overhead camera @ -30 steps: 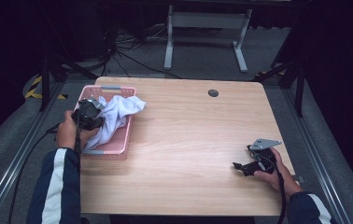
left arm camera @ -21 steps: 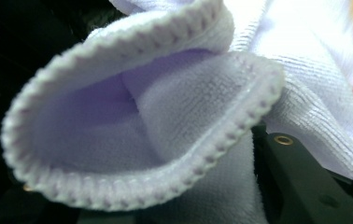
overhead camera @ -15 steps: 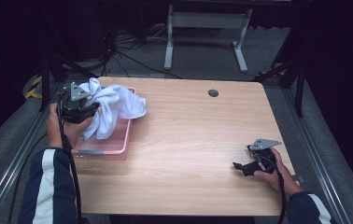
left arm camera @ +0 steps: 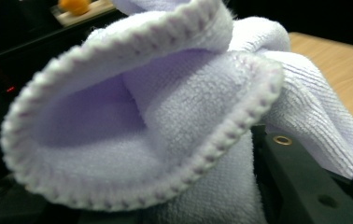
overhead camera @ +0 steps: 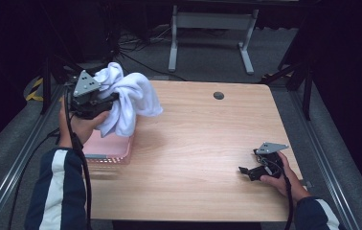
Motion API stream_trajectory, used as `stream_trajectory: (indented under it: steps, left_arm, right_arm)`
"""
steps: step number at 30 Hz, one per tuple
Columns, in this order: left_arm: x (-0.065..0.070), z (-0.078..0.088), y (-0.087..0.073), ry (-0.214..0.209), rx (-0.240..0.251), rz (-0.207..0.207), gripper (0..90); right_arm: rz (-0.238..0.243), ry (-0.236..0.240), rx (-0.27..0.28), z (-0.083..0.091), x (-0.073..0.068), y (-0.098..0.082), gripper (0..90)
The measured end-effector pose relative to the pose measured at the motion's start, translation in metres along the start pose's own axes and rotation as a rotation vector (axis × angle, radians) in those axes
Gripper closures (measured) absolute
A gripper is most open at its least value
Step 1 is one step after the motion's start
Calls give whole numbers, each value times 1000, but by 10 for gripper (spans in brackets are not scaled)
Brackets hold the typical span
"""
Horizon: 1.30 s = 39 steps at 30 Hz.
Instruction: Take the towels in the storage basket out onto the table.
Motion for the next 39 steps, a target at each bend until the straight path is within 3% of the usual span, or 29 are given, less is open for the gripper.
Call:
stream_trajectory:
  steps: [4,8,10,11,12,13,14,15,18,20,21,22,23,24,27,29,31,33,36,39]
  left_arm:
    - [30,-13,10,-88,41,-15,632]
    - [73,-37,11,-192,24,-50,632]
    - [97,-53,6,-269,17,-42,631]
    - [97,-53,6,-269,17,-42,631]
    - [118,-69,0,-300,-11,-61,631]
    - [127,-77,-3,-322,-26,-68,631]
    - [127,-77,-3,-322,-26,-68,631]
    - [138,-86,-7,-352,-44,-58,631]
    - [159,-108,-18,-388,-84,-90,628]
    - [169,-120,-26,-396,-99,-90,625]
    - [174,-126,-32,-422,-108,-72,622]
    - [178,-131,-37,-443,-119,-72,619]
    - [182,-135,-41,-444,-125,-59,614]
    - [185,-140,-45,-436,-143,-72,605]
    - [192,-151,-58,-484,-193,-82,555]
    - [194,-155,-63,-471,-222,-77,468]
    - [193,-157,-63,-470,-235,-38,323]
    - [189,-151,-57,-419,-213,-46,220]
    - [183,-139,-48,-419,-163,-31,181]
    - [176,-122,-39,-409,-129,-41,161]
  right_arm:
    - [0,0,0,0,0,0,5]
    - [-1,-2,-2,0,0,0,5]
    - [-4,-3,-2,1,0,0,5]
    - [-4,-3,-2,1,0,0,5]
    - [-11,-6,-1,1,1,-1,5]
    - [-10,-9,-1,1,1,-1,5]
    - [-10,-9,-1,1,1,-1,5]
    - [-11,-12,-2,1,1,-1,5]
    - [-12,-17,-2,1,2,-1,5]
    - [-12,-17,-2,1,2,-1,5]
    - [-12,-17,-2,1,2,-1,5]
    - [-13,-17,-1,1,2,-1,5]
    - [-11,-17,-2,1,2,-1,5]
    - [-13,-17,-1,1,2,-1,5]
    - [-16,-19,-2,1,3,-1,5]
    - [-17,-19,-2,1,3,-1,5]
    - [-20,-17,-1,2,3,-1,5]
    - [-20,-17,-2,2,3,-1,5]
    - [-17,-20,-6,2,3,-1,6]
    - [-12,-15,-16,3,3,-1,16]
Point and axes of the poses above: each handheld gripper's, and its own axes: z roughly backward along the jaws, y roughly out of its top, x roughly to its right, the point moved 2 cm from there along -z, roughly forward along the jaws, and after that the axes turned 4 degrees about y, right-handed, at the moved point
